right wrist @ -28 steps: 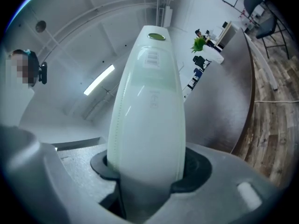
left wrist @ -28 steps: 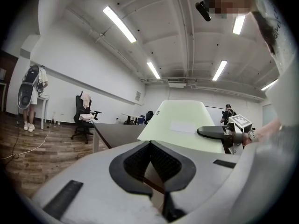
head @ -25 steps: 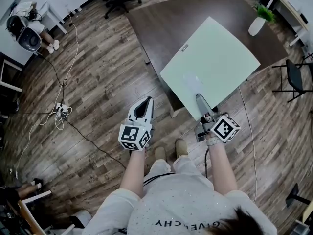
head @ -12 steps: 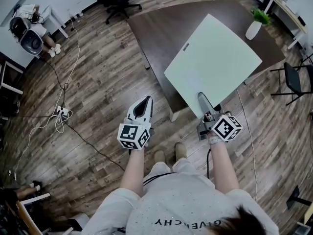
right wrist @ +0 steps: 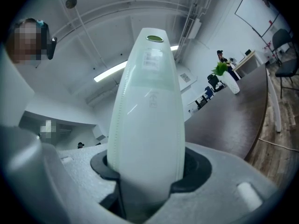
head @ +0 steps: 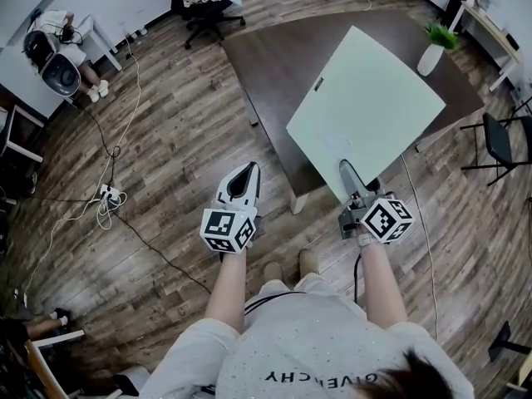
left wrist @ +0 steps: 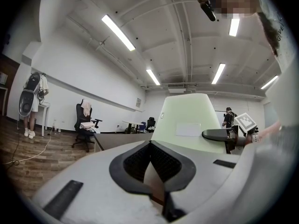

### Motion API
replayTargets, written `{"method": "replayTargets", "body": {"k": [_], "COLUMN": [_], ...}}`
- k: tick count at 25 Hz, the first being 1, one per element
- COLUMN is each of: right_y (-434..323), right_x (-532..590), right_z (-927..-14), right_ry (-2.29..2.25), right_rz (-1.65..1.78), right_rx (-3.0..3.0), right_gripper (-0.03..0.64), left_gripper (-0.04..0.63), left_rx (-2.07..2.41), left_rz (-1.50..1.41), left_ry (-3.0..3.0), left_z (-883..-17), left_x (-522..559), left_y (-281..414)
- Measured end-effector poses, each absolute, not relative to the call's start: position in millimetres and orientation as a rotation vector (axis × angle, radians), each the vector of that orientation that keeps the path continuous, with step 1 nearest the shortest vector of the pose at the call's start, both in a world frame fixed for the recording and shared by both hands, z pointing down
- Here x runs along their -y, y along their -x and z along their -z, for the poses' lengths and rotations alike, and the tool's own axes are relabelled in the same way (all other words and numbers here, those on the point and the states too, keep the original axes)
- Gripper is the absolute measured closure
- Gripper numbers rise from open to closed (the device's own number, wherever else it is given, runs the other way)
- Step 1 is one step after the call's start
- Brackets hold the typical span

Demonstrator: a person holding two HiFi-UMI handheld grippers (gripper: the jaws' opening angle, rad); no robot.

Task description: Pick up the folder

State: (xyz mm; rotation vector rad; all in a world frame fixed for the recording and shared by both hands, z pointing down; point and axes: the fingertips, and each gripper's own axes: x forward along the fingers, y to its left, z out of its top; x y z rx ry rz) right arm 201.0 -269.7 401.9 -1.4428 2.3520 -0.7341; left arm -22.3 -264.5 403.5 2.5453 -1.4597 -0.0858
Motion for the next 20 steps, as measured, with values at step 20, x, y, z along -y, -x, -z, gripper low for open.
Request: {"method": "replayTargets", "body": {"k": [20], "right_y": [-203.6], "right_x": [263.3], "right_z": [-377.7], "right_ry": [1.529], "right_rz": [0.548], "right_rx": [-2.416], "right_gripper": [0.364], "left_gripper": [0.597], "left_rx": [1.5], "left_rz": [0.132], "left_ry": [-2.547], "left_z": [-383.3], "left_x": [260.4], "left_y": [29.4]}}
